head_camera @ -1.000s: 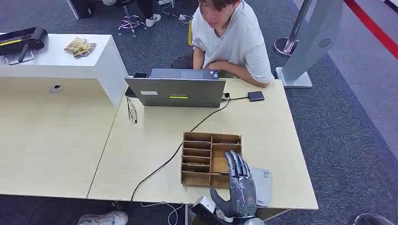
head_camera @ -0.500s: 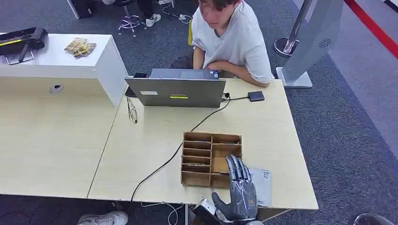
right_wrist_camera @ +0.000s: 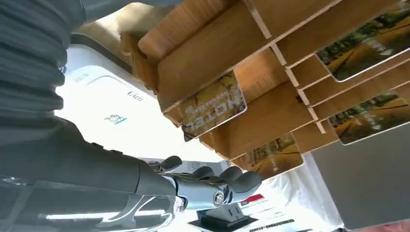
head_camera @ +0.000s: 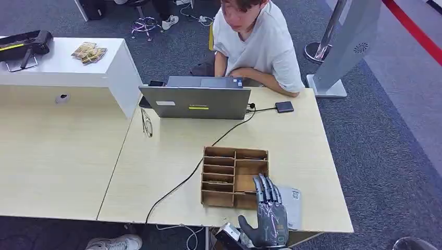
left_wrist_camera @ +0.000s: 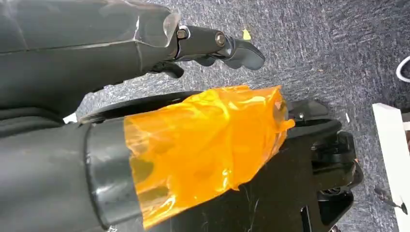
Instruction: Pass the card to the sensor for recognition and then transmit it.
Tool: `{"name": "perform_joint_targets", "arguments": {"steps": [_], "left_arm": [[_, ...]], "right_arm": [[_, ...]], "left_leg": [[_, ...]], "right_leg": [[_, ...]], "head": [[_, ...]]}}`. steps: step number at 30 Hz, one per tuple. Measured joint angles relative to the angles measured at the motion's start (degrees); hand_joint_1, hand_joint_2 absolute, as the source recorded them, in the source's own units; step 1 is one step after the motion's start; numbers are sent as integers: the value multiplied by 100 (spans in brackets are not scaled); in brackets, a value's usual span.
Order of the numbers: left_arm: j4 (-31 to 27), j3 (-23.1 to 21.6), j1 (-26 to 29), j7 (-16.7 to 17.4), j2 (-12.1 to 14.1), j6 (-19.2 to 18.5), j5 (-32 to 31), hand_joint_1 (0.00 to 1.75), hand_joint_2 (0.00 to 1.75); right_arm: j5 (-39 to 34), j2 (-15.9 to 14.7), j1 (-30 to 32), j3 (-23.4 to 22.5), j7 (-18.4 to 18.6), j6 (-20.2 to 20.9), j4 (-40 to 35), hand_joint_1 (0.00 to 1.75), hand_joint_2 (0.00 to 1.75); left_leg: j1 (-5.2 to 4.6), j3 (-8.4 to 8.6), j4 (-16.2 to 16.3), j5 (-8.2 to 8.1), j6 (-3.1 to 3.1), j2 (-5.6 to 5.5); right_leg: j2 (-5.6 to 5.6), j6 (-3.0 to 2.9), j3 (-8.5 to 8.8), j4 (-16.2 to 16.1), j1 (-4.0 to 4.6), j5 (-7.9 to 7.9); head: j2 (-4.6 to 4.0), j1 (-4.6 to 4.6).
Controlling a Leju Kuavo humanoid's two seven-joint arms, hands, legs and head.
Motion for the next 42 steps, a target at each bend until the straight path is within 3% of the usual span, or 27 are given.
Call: {"name": "perform_joint_targets", "arguments": {"steps": [23, 42], "left_arm": [[0, -33, -5, 2, 0, -70, -76, 0, 0], [0, -35, -5, 0, 2, -129, -184, 0, 0]], "right_arm": [[-11, 11, -57, -26, 41, -4, 214, 0, 175], [448, -74, -62, -225, 138, 18, -457, 0, 175]], "left_leg": [[0, -1, 0, 0, 0, -2], [0, -1, 0, 0, 0, -2]], "right_leg": [[-2, 0, 2, 0, 0, 0], [-1, 0, 1, 0, 0, 0]], "head": [[0, 0], [0, 0]]}}
